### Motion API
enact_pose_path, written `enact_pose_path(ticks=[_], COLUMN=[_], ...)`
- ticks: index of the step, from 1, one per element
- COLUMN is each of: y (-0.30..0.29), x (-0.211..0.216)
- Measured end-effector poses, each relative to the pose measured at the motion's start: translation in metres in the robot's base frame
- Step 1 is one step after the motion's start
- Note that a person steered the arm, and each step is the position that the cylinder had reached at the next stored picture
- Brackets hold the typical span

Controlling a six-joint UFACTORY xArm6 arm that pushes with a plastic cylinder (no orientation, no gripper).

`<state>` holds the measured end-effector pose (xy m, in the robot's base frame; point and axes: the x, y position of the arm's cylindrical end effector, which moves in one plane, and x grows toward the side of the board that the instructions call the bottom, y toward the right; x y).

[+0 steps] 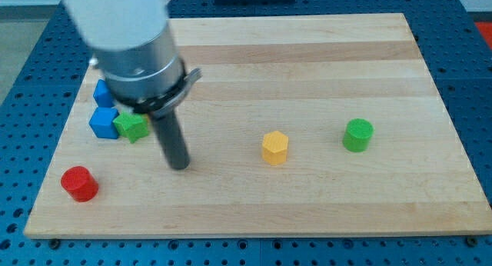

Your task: Move the yellow hexagon to the bottom center of the board

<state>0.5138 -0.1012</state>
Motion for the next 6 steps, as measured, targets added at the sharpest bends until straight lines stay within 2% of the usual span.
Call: enact_pose_path(ticks=[2,3,4,6], y=[0.069,0.147,0.167,0.151], x=[-0.075,-0.072,-0.062,-0.038])
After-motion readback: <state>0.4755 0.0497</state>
